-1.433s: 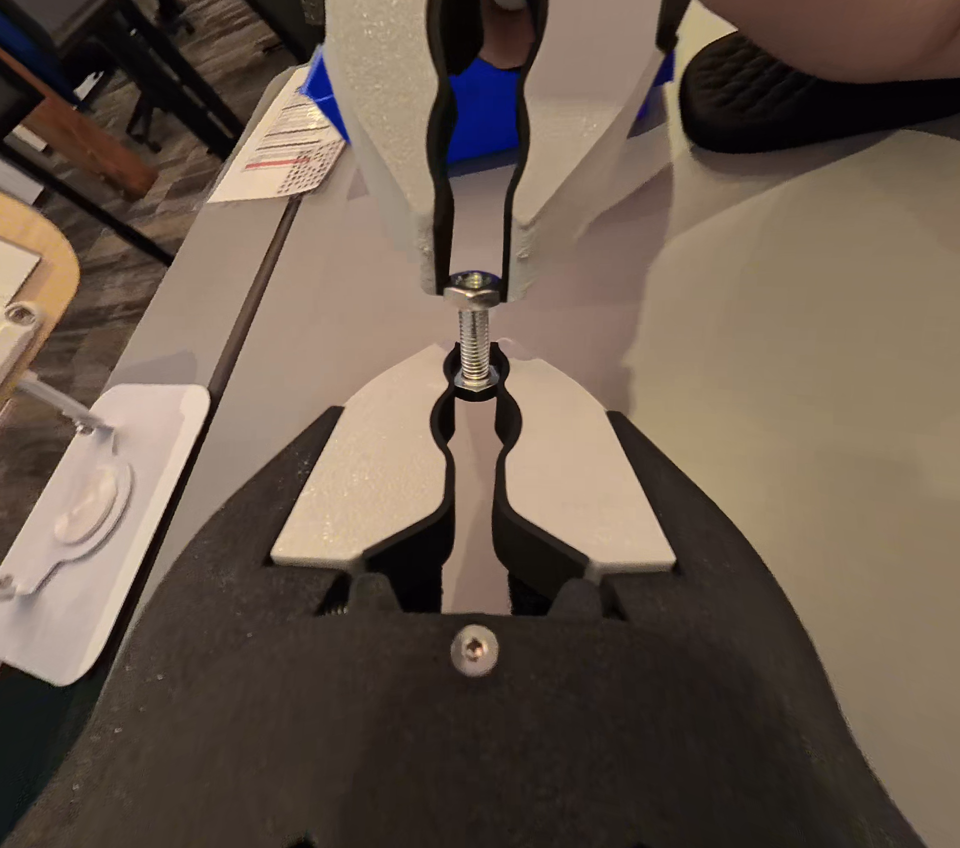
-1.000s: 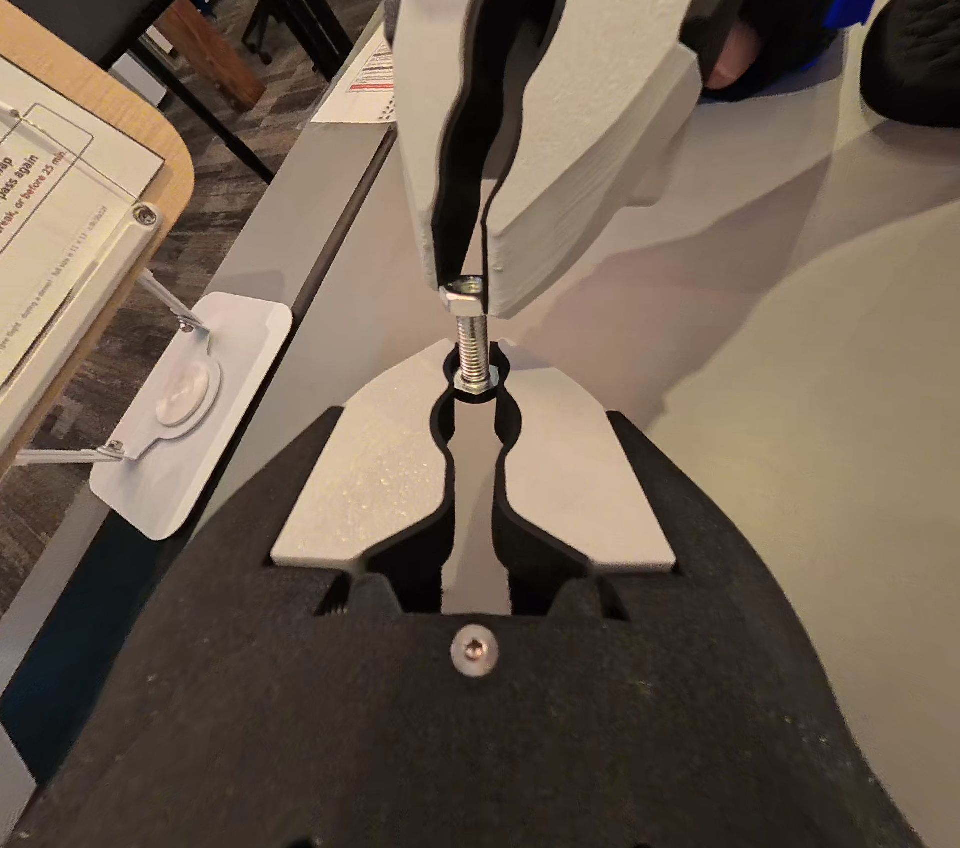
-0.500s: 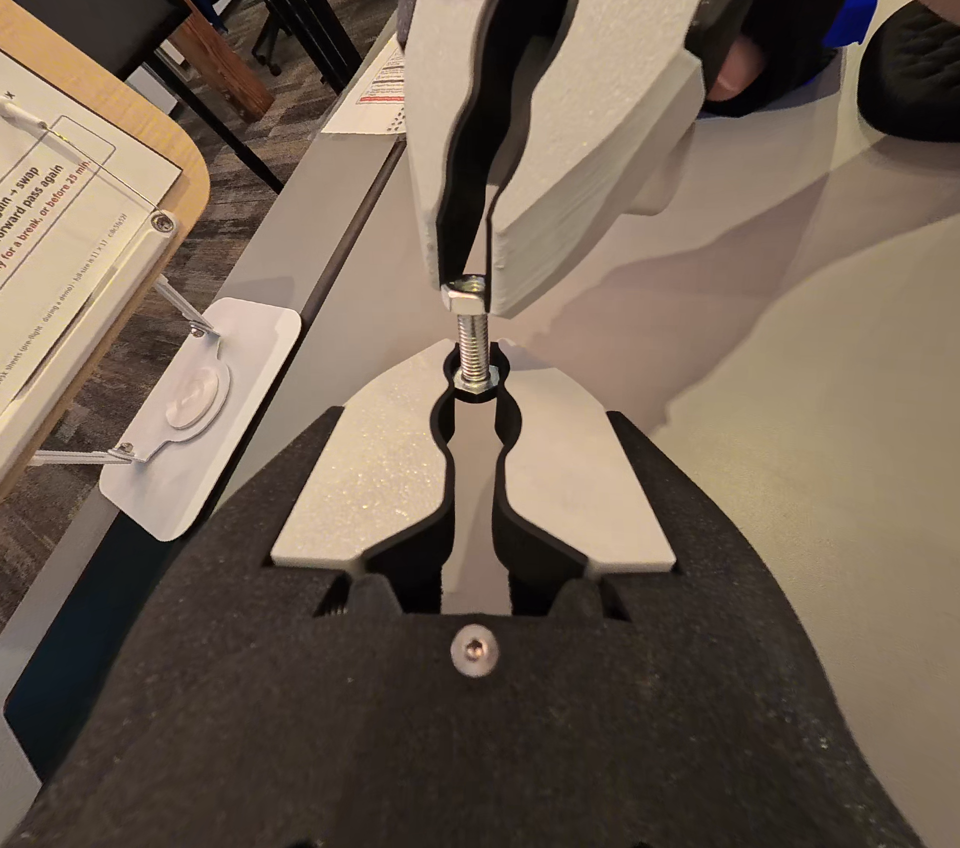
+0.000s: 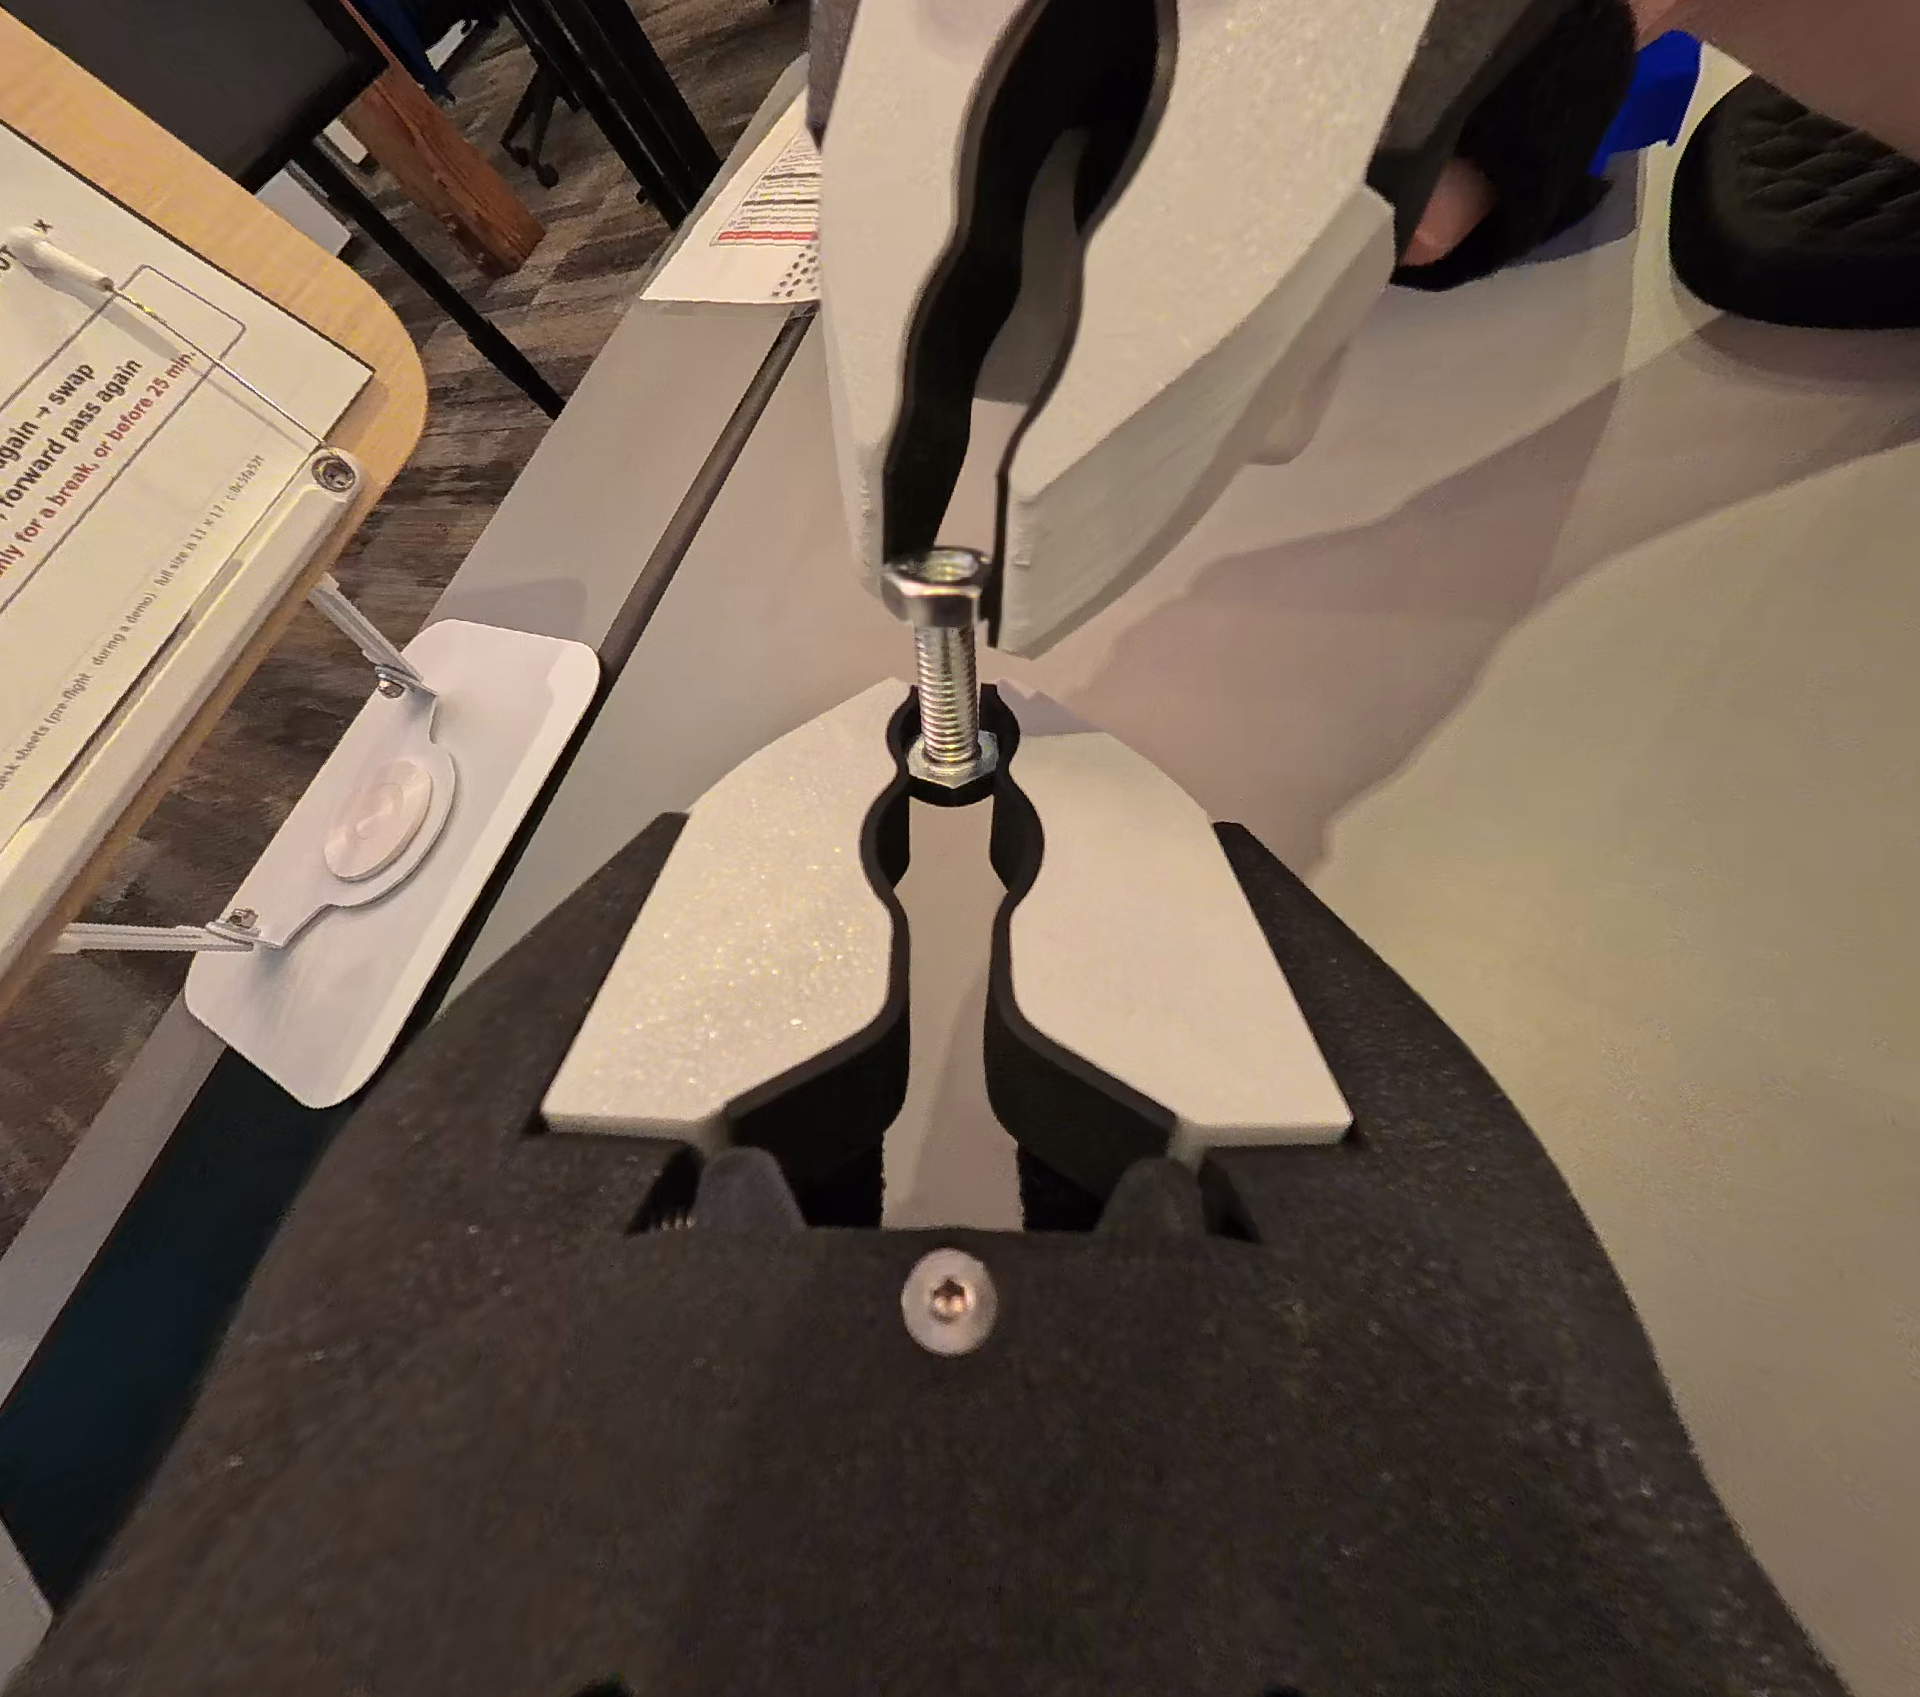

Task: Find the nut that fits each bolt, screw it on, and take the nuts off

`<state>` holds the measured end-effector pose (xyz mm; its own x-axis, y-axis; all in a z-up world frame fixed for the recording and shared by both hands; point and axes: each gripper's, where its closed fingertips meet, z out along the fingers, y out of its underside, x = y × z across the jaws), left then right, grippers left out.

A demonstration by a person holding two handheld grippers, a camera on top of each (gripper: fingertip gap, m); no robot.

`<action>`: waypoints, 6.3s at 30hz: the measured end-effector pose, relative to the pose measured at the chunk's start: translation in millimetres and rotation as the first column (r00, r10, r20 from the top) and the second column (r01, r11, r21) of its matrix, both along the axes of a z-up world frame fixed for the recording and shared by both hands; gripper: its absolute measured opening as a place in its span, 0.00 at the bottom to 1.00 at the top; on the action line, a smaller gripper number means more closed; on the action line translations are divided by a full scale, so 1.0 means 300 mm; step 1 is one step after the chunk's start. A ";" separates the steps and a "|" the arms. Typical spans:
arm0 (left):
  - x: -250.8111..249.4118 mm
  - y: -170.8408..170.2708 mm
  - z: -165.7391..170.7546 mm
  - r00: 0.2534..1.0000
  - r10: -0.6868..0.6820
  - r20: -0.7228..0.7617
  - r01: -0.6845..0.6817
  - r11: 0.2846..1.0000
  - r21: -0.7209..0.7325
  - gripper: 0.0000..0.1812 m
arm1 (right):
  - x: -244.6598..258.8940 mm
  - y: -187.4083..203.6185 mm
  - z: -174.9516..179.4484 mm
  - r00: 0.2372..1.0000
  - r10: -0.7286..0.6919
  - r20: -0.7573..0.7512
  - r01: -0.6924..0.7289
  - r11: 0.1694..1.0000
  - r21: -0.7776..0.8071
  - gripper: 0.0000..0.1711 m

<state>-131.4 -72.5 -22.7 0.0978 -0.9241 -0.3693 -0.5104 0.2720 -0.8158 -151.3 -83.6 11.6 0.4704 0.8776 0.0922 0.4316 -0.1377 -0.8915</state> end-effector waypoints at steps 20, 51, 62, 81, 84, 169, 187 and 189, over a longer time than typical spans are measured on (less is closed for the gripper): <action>0.004 -0.283 0.078 0.866 -0.458 0.202 0.498 0.827 -0.259 0.05 | -0.008 -0.232 0.126 0.880 0.472 -0.053 -0.442 0.854 0.274 0.16; 0.015 -0.267 0.084 0.898 -0.402 0.179 0.436 0.868 -0.236 0.05 | -0.030 -0.206 0.096 0.894 0.442 -0.077 -0.420 0.885 0.202 0.08; 0.005 -0.067 0.061 0.985 -0.086 0.147 0.122 0.960 -0.250 0.05 | -0.034 -0.026 0.074 0.976 0.052 -0.211 -0.059 0.998 -0.024 0.08; 0.011 -0.132 0.093 0.961 -0.188 0.204 0.245 0.921 -0.302 0.05 | -0.023 -0.066 0.137 0.960 0.178 -0.214 -0.146 0.977 0.154 0.22; 0.011 -0.169 0.111 0.940 -0.248 0.235 0.312 0.903 -0.296 0.05 | -0.035 -0.118 0.165 0.918 0.290 -0.269 -0.246 0.951 0.186 0.22; 0.003 -0.140 0.141 0.944 -0.203 0.260 0.275 0.921 -0.278 0.05 | -0.022 -0.163 0.141 0.930 0.337 -0.144 -0.314 0.935 0.163 0.14; 0.009 -0.152 0.129 0.942 -0.220 0.253 0.290 0.912 -0.289 0.05 | -0.028 -0.123 0.133 0.945 0.287 -0.160 -0.258 0.949 0.179 0.25; 0.014 -0.157 0.121 0.944 -0.226 0.239 0.289 0.917 -0.276 0.05 | -0.040 -0.129 0.123 0.944 0.301 -0.139 -0.272 0.942 0.195 0.27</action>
<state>-127.3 -119.7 13.6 -0.1167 -0.9910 -0.0654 -0.2758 0.0956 -0.9564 -163.4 -122.3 48.6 0.2230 0.9550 0.1957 0.2759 0.1307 -0.9523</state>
